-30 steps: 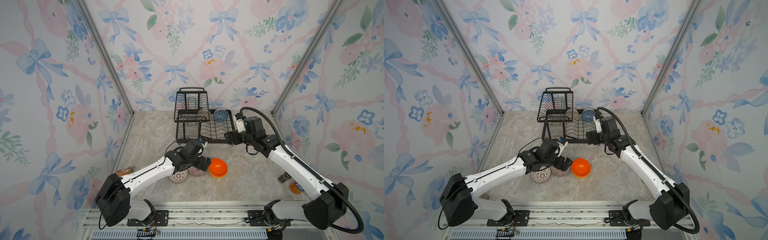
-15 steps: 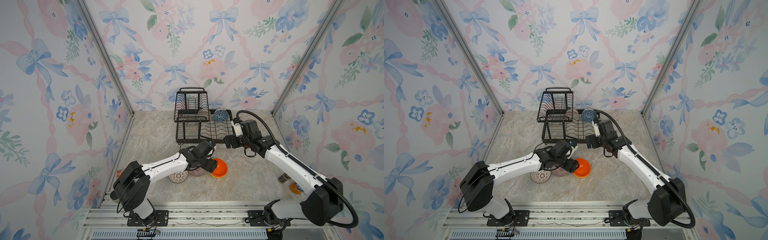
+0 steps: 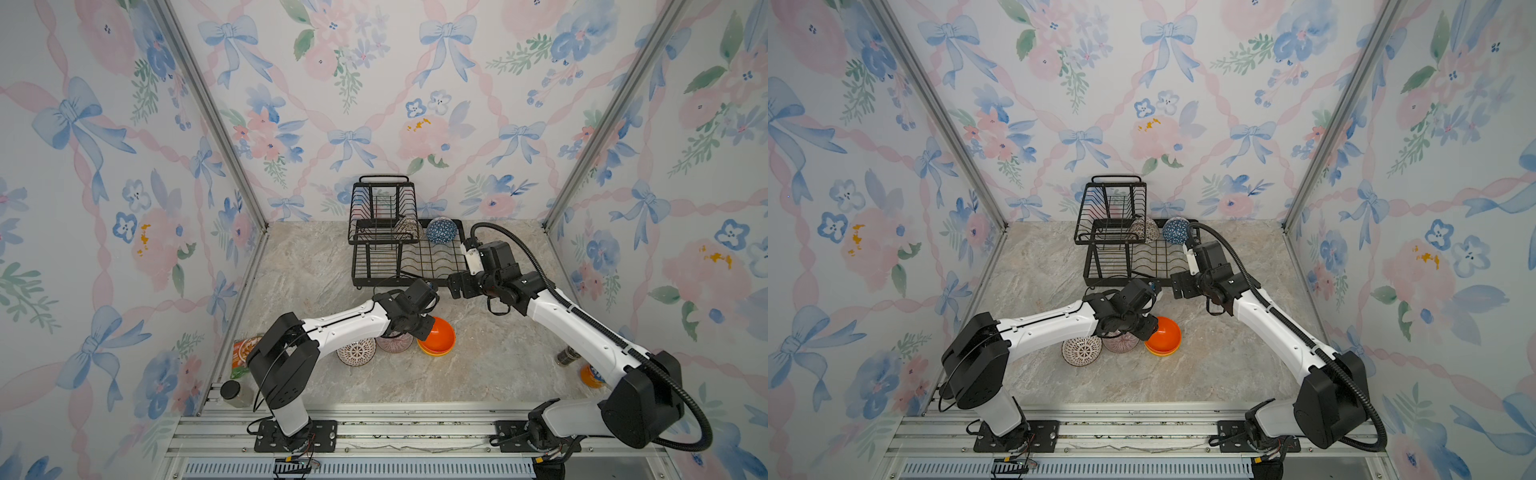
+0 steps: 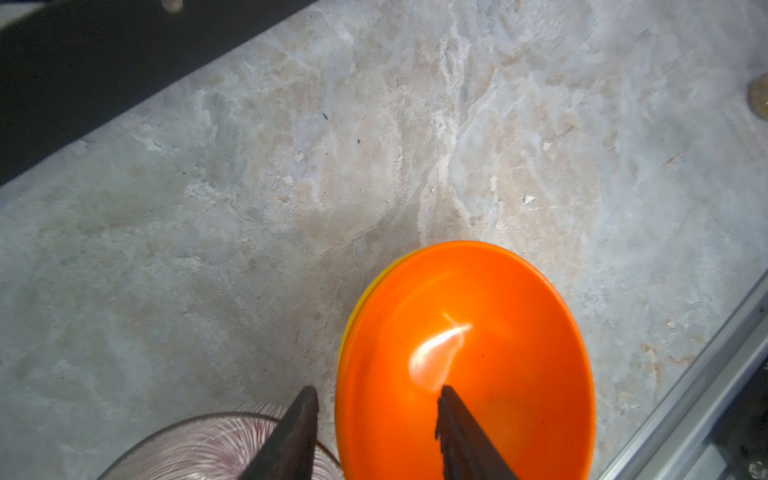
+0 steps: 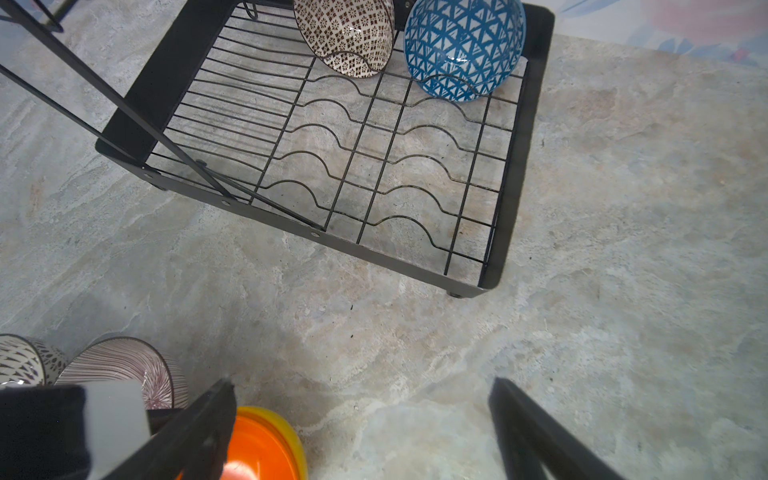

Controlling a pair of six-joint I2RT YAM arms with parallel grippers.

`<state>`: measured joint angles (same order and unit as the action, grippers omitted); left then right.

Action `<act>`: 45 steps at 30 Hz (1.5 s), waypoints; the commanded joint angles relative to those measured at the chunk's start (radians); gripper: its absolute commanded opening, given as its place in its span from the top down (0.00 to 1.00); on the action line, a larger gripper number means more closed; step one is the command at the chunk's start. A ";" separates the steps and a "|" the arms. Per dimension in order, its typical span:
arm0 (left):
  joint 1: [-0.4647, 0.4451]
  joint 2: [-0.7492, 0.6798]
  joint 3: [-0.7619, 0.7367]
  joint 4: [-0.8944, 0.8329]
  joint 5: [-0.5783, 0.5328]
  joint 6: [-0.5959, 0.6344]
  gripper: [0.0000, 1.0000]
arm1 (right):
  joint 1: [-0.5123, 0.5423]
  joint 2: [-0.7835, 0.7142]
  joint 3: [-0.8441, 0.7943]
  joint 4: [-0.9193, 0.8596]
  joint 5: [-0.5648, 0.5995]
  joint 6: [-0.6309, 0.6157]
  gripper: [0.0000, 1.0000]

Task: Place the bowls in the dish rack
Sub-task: 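Lower the left gripper onto the orange bowl rim while the right gripper hovers, then lift the orange bowl off the yellow bowl with the left gripper toward the right gripper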

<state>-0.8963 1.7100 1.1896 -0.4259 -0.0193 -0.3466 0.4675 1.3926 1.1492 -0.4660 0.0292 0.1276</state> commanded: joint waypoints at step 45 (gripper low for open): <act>-0.004 -0.107 0.129 -0.058 -0.273 0.017 1.00 | -0.044 -0.155 -0.076 0.035 -0.217 0.068 0.03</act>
<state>-0.9009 1.6516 1.2835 -0.4828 -0.2230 -0.3161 0.4309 1.2678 1.0813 -0.4438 -0.1104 0.1604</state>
